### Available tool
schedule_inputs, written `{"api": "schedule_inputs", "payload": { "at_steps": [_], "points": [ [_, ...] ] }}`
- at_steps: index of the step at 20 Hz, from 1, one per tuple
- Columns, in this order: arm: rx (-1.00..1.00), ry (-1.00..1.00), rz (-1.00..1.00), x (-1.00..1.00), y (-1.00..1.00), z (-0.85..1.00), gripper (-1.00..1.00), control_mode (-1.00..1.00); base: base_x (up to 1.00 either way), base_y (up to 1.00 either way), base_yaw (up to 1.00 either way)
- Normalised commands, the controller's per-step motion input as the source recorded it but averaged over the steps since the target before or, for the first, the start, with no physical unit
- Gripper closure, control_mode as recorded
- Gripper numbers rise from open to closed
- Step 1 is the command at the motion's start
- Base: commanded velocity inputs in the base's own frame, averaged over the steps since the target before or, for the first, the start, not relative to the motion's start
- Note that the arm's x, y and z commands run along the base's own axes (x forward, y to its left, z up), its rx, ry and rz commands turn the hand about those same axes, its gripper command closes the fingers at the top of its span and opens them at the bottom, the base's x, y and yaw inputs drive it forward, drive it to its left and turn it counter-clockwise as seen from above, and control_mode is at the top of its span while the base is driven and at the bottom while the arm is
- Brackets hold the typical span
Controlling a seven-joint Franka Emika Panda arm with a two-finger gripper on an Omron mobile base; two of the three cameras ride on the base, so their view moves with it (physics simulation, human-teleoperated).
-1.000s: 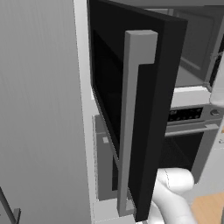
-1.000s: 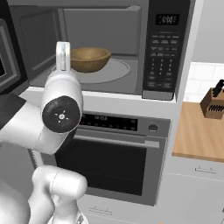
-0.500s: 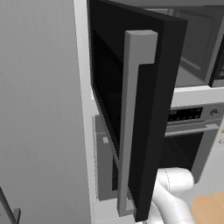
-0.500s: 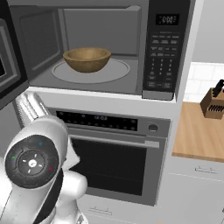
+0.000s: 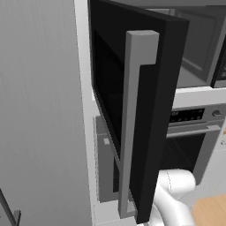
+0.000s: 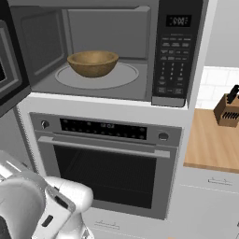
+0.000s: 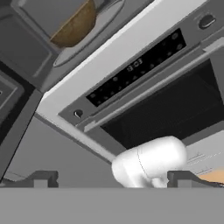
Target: Open the microwave, place the bowl with waffle inside the microwave, then close the microwave door and turn it on.
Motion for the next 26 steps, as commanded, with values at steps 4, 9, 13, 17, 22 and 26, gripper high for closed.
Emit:
{"api": "schedule_inputs", "payload": {
  "at_steps": [4,9,13,17,22,26],
  "points": [
    [-0.27,-0.03,0.09,-0.40,0.33,-0.13,-1.00,-1.00,0.00,0.00,0.00],
    [-0.23,-0.07,0.02,-0.18,0.91,-0.02,-1.00,-1.00,0.00,0.00,0.00],
    [-0.23,-0.05,0.05,-0.53,0.55,-0.02,-1.00,-1.00,0.00,0.00,0.00],
    [-0.21,-0.08,0.17,-0.84,0.24,-0.13,-1.00,-1.00,0.00,0.00,0.00],
    [-0.03,-0.13,0.08,-0.88,0.02,-0.03,-1.00,-1.00,0.00,0.00,0.00],
    [0.00,-0.18,-0.05,-0.04,0.66,0.08,-1.00,-1.00,0.00,0.00,0.00]
  ]
}}
